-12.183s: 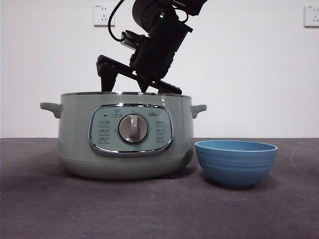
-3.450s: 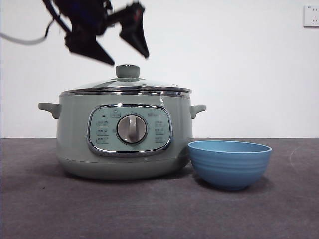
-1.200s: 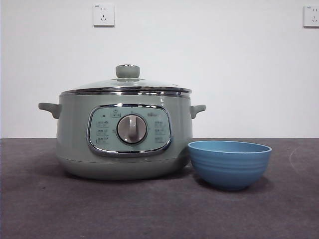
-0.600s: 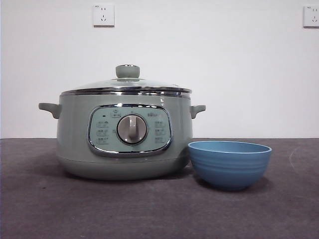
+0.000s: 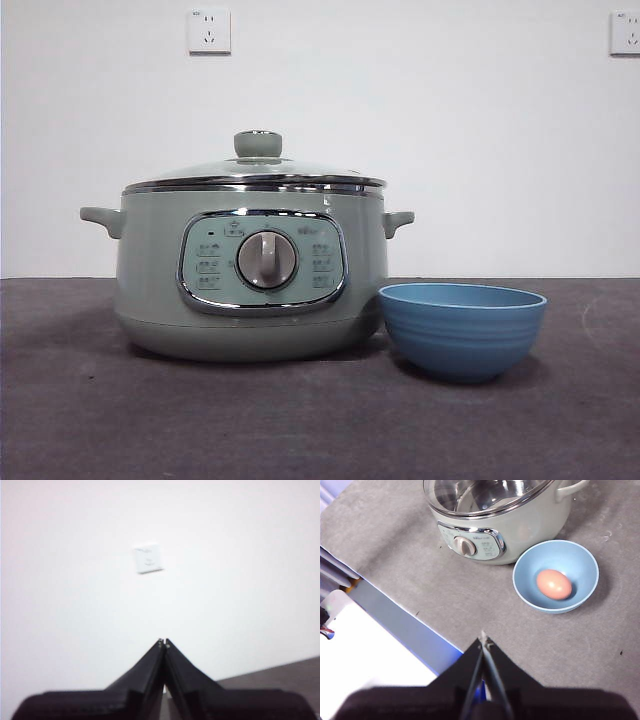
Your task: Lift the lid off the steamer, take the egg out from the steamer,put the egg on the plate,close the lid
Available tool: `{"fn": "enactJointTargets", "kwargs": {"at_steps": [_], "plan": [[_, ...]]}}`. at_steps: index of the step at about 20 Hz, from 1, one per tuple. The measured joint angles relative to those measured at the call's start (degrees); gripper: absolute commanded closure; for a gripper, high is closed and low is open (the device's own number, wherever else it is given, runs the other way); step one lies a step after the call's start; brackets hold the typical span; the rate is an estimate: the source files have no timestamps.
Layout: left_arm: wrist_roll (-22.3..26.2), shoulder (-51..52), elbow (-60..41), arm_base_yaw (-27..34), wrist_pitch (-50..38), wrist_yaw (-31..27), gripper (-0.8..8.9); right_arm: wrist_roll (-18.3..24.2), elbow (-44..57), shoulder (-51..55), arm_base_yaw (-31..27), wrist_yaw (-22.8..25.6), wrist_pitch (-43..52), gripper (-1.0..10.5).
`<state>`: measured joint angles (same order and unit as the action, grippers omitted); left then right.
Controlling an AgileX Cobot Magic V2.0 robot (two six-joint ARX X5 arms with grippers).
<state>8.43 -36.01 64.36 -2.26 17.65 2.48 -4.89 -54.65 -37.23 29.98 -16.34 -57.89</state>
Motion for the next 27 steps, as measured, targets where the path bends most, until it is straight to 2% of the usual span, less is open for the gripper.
{"fn": "enactJointTargets", "kwargs": {"at_steps": [2,5,8,11,17,27], "plan": [[0.15,6.62,-14.56,2.71,-7.13,-0.63,8.17,0.00,0.00,0.00,0.00,0.00,0.00,9.5],[0.15,14.78,-32.76,5.03,-8.02,-0.85,8.17,0.00,0.00,0.00,0.00,0.00,0.02,9.5],[0.15,22.99,-44.89,6.14,-7.93,-0.85,8.17,0.00,0.00,0.00,0.00,0.00,0.00,9.5],[0.15,28.50,-52.54,6.36,-8.74,-1.68,8.17,0.00,0.00,0.00,0.00,0.00,0.02,9.5],[-0.17,34.16,-61.37,6.38,-6.14,-2.16,8.17,0.00,0.00,0.00,0.00,0.00,0.02,9.5],[-2.47,35.74,-62.25,6.38,-4.11,-2.12,8.17,0.00,0.00,0.00,0.00,0.00,0.02,9.5]]}}
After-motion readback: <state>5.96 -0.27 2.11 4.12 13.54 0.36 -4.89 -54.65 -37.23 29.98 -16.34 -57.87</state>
